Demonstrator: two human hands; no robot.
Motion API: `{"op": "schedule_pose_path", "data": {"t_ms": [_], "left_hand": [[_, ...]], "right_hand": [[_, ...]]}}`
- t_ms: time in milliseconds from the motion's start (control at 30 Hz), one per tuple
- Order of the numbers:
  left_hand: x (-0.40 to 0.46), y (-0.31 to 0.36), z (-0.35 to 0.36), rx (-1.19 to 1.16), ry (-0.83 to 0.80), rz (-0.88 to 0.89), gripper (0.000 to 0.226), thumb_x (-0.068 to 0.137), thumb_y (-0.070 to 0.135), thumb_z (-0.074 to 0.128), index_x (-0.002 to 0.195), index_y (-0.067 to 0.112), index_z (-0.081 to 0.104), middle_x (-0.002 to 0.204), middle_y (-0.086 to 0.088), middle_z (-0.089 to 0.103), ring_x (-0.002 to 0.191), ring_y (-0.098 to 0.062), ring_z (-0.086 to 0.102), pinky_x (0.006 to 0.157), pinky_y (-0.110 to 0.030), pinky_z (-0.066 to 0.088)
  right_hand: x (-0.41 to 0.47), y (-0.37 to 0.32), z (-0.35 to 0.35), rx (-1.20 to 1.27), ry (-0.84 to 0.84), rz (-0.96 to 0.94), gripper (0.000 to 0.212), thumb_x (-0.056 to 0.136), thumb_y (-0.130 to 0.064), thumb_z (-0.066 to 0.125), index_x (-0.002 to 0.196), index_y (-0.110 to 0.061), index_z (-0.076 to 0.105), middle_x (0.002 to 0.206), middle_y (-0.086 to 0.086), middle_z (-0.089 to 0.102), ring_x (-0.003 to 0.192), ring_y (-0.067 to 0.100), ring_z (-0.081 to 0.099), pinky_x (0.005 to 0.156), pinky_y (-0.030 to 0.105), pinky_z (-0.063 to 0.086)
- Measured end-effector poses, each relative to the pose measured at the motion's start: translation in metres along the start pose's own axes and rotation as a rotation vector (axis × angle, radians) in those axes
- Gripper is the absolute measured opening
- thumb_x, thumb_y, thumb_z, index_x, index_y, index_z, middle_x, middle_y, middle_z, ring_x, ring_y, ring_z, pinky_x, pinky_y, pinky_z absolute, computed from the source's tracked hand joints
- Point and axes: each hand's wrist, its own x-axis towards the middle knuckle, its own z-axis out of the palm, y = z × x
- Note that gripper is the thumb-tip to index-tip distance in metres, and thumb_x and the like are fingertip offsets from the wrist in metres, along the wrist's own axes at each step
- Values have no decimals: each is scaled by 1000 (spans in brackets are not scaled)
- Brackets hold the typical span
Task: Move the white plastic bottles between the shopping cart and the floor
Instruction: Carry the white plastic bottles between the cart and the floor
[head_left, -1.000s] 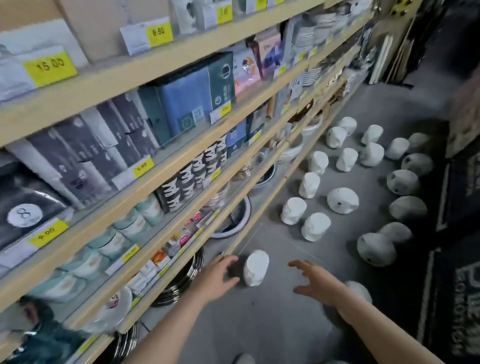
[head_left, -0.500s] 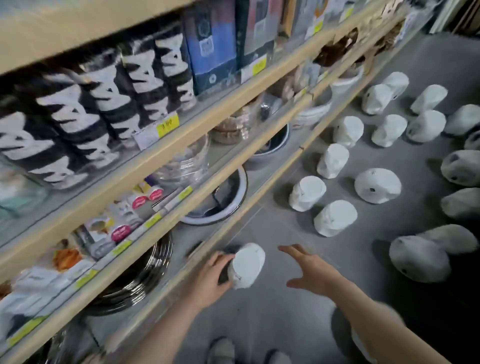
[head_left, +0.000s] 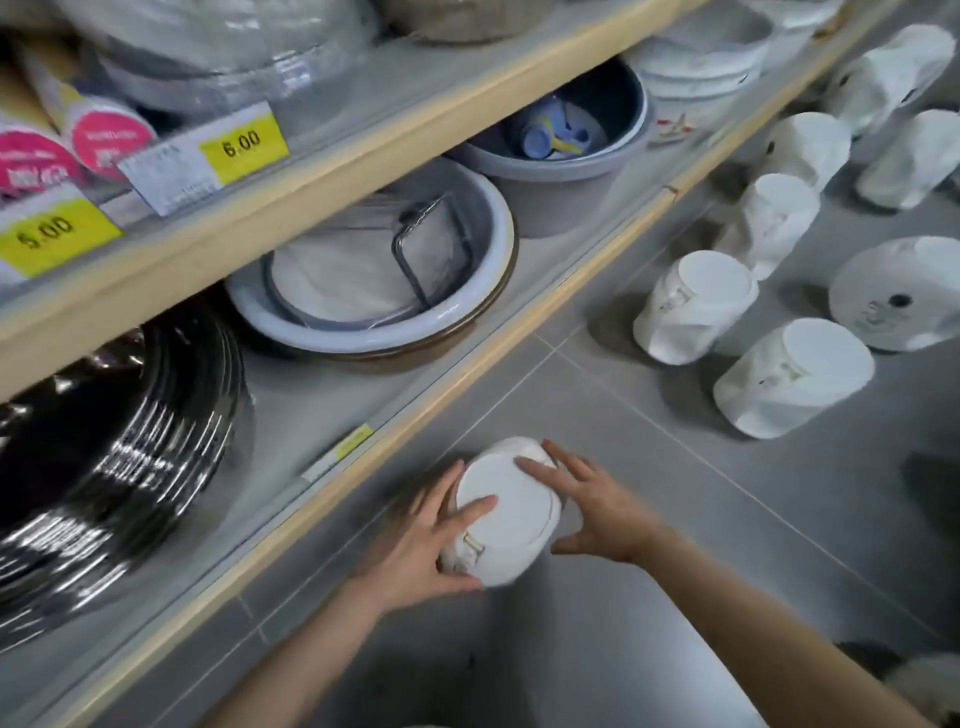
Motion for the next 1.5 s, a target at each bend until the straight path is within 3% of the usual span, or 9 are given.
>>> {"op": "schedule_pose_path", "data": {"t_ms": [233,433,567,767,933,1133,1200,1333,1500], "left_hand": [[-11,-29,-4,-61,80,-44,71,77,74,32,129,70,-17,153,14,-23,143,-32,20,104,-52,40],[11,-14,14,-201,101,-59,98,73,59,69,125,75,-12,151,19,-24,145,-21,10,110,-43,34],[20,-15,17,-325,110,-82,88,73,51,73,129,66,7,154,11,-11,143,-12,3,113,-37,25],[29,-15,-13,-458,168,-83,73,68,63,62,125,64,16,154,5,9,140,-9,12,115,-35,21],[13,10,-95,-541,240,-82,62,73,57,57,130,50,33,142,7,35,134,-7,30,111,-27,26],[-25,87,-243,-850,204,-181,51,73,54,59,121,55,44,134,11,44,113,10,45,96,-11,38],[-44,114,-290,-950,183,-254,49,71,58,60,117,63,45,136,12,43,108,7,52,93,-19,46],[-91,170,-382,-971,218,-285,42,84,44,63,119,56,43,141,13,42,102,20,47,82,-4,37],[-155,226,-491,-993,217,-320,42,84,51,60,124,53,46,137,11,46,122,-11,46,104,-38,39]], "right_hand": [[-24,-4,26,97,201,32,94,66,-43,80,140,-49,22,145,3,22,136,21,25,111,29,29],[-1,8,30,193,178,-8,104,62,-46,80,134,-66,7,155,-2,-10,142,8,-2,108,25,25],[21,12,34,169,204,-62,99,61,-51,80,139,-50,20,144,4,20,133,22,27,107,19,25],[15,5,18,529,201,25,97,49,-51,85,131,-52,33,131,-16,40,122,0,38,108,31,35],[-9,-36,-41,830,176,129,95,48,-44,89,129,-46,41,135,-5,45,126,16,44,107,45,39],[-80,-132,-178,1200,275,249,82,52,-27,84,124,-37,46,117,-11,56,97,0,63,75,20,53],[-107,-167,-220,1265,344,299,80,55,-26,82,126,-38,47,117,-13,58,99,4,63,75,21,54],[-163,-239,-301,1290,407,342,75,64,-26,84,129,-34,47,125,-7,57,105,6,62,77,19,53],[-230,-327,-391,1243,479,352,60,71,-21,80,124,-27,53,118,-2,60,87,-6,64,68,11,51]]}}
